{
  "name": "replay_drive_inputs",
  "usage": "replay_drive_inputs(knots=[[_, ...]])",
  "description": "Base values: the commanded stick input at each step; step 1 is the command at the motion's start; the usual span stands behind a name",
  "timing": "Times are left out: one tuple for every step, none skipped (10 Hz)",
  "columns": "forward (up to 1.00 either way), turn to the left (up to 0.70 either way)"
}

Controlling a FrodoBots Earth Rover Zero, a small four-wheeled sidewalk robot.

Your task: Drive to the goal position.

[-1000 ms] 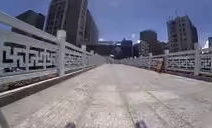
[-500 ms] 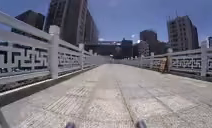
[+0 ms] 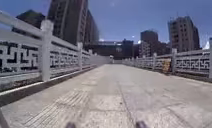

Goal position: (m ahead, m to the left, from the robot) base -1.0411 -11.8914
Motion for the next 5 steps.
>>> replay_drive_inputs(knots=[[0.7, 0.0], [0.7, 0.0], [0.7, 0.0], [0.7, 0.0], [0.7, 0.0]])
